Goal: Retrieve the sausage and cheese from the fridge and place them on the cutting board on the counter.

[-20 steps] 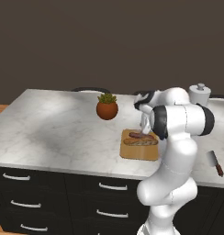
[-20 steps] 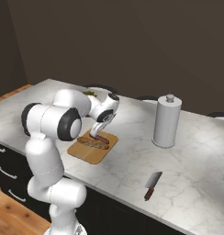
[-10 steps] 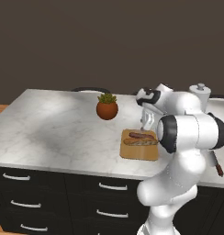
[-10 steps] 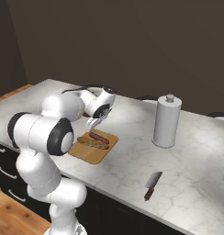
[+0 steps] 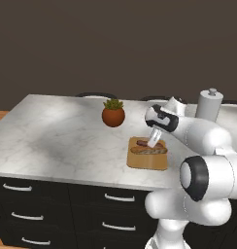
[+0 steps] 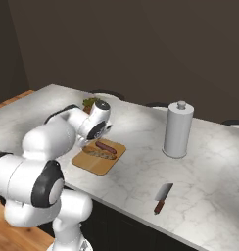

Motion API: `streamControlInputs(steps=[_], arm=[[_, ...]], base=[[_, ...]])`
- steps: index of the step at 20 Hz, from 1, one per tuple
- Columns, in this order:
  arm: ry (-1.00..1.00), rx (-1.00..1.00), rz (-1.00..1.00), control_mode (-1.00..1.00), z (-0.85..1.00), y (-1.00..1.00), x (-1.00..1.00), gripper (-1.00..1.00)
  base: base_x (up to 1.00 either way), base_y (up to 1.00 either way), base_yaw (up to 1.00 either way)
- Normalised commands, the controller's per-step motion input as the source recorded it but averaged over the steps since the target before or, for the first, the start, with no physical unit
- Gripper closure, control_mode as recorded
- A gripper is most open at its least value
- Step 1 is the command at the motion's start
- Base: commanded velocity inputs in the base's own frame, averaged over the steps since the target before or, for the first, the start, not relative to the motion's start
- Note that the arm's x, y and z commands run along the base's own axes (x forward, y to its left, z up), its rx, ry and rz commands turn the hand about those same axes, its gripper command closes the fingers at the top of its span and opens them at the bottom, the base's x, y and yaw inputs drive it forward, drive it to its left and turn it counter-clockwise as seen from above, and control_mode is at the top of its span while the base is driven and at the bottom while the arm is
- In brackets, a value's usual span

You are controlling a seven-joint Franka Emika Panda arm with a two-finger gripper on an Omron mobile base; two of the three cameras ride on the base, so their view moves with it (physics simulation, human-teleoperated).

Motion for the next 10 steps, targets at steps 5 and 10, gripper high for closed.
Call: streamControlInputs(steps=[5, 10], arm=[[0.06, 0.00, -0.28, -1.00, 0.03, 0.33, -0.64, -1.00], [0.02, 0.00, -0.34, -1.00, 0.00, 0.32, -0.64, -1.00]], base=[[0.00, 0.00, 0.00], [0.00, 0.00, 0.00]])
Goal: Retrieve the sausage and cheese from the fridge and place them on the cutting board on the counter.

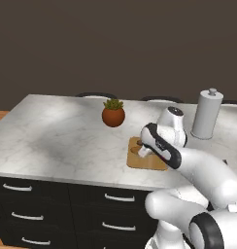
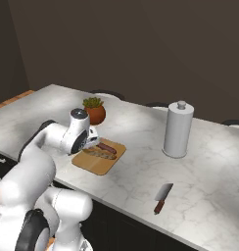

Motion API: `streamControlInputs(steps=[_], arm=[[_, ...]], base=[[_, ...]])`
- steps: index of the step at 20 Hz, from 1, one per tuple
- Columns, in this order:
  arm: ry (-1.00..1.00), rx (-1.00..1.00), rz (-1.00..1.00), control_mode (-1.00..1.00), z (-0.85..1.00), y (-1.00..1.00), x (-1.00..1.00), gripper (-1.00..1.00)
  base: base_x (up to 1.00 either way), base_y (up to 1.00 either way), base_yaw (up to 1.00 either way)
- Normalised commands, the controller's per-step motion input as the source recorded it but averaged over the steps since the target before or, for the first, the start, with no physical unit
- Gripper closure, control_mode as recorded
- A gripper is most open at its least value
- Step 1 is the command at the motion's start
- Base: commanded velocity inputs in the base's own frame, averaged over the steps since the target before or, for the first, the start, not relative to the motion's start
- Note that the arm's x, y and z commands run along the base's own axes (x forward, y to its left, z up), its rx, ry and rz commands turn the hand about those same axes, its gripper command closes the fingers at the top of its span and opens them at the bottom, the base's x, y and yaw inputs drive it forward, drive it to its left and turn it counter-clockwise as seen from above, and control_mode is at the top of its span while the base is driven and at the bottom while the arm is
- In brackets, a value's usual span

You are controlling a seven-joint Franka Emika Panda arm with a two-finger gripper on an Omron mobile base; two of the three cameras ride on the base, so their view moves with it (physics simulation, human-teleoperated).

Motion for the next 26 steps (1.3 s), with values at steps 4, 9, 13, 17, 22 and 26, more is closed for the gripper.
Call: streamControlInputs(steps=[4, 9, 13, 17, 22, 26], arm=[[-0.17, 0.00, -0.25, -1.00, 0.00, 0.15, -0.78, -1.00], [-0.17, 0.00, -0.20, -1.00, 0.09, 0.00, -0.66, -1.00], [-0.14, 0.00, -0.20, -1.00, 0.12, -0.01, -0.58, -1.00], [-0.11, 0.00, -0.18, -1.00, 0.11, 0.00, -0.40, -1.00], [0.00, 0.00, -0.06, -1.00, 0.00, -0.01, -0.02, -1.00], [0.00, 0.00, 0.00, -1.00, 0.00, 0.00, 0.00, -1.00]], base=[[0.00, 0.00, 0.00], [0.00, 0.00, 0.00], [0.00, 0.00, 0.00], [0.00, 0.00, 0.00], [0.00, 0.00, 0.00], [0.00, 0.00, 0.00]])
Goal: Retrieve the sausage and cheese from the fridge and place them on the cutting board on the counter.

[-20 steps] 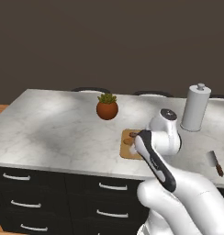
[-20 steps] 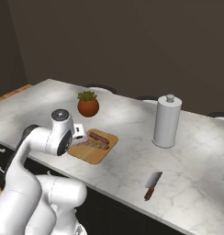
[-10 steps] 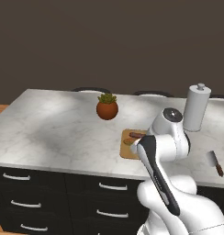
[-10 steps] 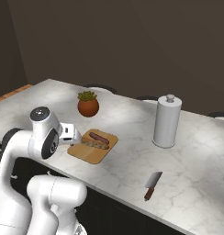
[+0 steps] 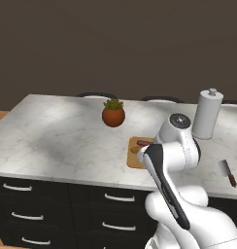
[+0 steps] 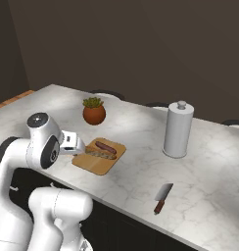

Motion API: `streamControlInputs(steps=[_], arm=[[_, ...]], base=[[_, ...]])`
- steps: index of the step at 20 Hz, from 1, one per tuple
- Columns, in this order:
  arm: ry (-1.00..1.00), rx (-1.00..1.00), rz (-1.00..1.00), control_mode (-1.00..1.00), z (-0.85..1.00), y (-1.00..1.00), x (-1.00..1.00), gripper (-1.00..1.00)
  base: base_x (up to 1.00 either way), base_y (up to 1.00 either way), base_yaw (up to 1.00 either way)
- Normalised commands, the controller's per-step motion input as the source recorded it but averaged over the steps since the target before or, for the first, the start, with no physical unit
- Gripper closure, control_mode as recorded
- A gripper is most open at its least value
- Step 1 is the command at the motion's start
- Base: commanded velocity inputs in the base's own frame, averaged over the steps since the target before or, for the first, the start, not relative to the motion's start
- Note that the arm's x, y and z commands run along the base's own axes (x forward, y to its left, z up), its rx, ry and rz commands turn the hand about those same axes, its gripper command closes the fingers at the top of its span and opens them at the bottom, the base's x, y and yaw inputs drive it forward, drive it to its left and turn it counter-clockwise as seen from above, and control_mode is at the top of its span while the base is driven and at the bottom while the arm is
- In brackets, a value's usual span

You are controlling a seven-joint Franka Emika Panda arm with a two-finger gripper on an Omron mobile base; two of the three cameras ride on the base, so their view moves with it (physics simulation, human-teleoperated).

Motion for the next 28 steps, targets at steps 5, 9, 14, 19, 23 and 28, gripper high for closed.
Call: streamControlInputs(steps=[5, 9, 14, 19, 23, 28], arm=[[0.00, 0.00, 0.00, -1.00, 0.00, 0.00, 0.00, -1.00], [0.00, 0.00, 0.00, 1.00, 0.00, 0.00, 0.00, -1.00], [0.00, 0.00, 0.00, 1.00, 0.00, 0.00, 0.00, -1.00], [0.00, 0.00, 0.00, 1.00, 0.00, 0.00, 0.00, -1.00], [0.00, 0.00, 0.00, 1.00, 0.00, 0.00, 0.00, -1.00], [0.00, 0.00, 0.00, 1.00, 0.00, 0.00, 0.00, -1.00]], base=[[0.00, 0.00, 0.00], [-0.05, 0.00, 0.01], [-0.31, 0.00, 0.73], [-0.16, 0.05, 1.00], [-0.13, 0.02, 1.00], [-0.09, 0.00, 1.00]])
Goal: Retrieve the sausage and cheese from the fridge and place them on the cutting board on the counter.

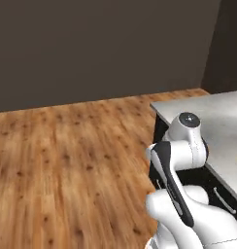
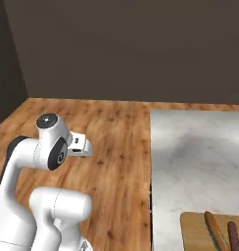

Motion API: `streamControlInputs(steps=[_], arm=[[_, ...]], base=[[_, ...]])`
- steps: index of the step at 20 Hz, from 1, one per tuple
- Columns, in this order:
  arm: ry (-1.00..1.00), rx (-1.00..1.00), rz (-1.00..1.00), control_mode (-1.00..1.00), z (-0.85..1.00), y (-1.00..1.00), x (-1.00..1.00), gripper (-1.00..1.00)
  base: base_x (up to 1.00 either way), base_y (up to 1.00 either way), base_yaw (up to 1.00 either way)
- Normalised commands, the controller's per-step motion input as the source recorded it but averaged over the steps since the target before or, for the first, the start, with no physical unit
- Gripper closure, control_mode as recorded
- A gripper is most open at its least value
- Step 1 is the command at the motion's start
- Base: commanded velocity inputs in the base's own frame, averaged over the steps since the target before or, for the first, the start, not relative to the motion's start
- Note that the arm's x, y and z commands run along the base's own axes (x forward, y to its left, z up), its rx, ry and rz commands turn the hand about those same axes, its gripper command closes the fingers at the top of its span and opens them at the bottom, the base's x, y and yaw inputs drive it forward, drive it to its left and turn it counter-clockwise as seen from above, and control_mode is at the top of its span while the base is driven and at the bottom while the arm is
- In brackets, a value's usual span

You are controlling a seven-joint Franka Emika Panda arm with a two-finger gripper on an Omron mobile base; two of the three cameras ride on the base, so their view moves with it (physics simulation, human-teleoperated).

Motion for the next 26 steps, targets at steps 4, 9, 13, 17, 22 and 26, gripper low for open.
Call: streamControlInputs(steps=[4, 9, 13, 17, 22, 26], arm=[[0.00, 0.00, 0.00, 1.00, 0.00, 0.00, 0.00, -1.00], [0.00, 0.00, 0.00, 1.00, 0.00, 0.00, 0.00, -1.00], [0.00, 0.00, 0.00, 1.00, 0.00, 0.00, 0.00, -1.00], [0.00, 0.00, 0.00, 1.00, 0.00, 0.00, 0.00, -1.00], [0.00, 0.00, 0.00, 1.00, 0.00, 0.00, 0.00, -1.00], [0.00, 0.00, 0.00, 1.00, 0.00, 0.00, 0.00, -1.00]], base=[[-0.10, 0.00, 1.00], [-0.08, 0.00, 1.00], [0.00, -0.03, 0.81], [0.06, -0.02, 0.68], [0.10, -0.10, 0.36], [0.04, -0.34, 0.01]])
